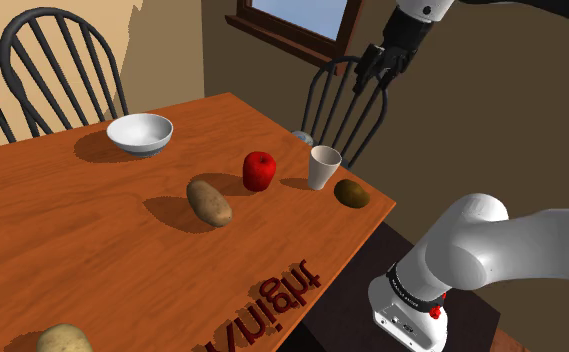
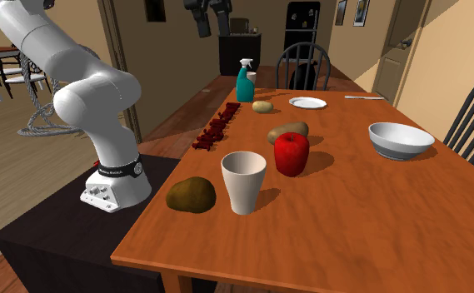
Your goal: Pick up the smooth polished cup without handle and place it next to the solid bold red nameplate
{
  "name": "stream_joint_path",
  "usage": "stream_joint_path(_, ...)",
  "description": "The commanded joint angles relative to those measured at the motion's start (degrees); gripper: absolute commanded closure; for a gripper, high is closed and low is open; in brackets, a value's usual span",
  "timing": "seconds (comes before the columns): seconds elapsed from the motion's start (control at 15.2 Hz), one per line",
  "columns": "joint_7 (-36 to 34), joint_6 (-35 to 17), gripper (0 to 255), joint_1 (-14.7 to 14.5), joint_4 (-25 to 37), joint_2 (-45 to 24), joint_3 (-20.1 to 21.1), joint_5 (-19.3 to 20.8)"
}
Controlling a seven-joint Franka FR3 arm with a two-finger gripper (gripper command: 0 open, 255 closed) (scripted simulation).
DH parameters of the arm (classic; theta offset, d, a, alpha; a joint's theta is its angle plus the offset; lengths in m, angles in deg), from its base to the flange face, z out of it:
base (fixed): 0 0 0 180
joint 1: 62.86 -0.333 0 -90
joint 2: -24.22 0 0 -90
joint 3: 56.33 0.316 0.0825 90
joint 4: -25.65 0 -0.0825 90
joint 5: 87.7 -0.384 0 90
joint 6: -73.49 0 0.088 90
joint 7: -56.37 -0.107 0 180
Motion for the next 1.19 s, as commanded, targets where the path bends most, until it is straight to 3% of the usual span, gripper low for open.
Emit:
stream_joint_path(0.0, 0.0, 0.0, 0, 0.0, 0.0, 0.0, 0.0, 0.0)
stream_joint_path(0.59, 7.0, -14.2, 0, 0.6, -11.3, -4.8, -8.4, 0.3)
stream_joint_path(1.12, 14.8, -27.6, 0, 0.1, -16.8, -15.2, -16.4, -1.2)
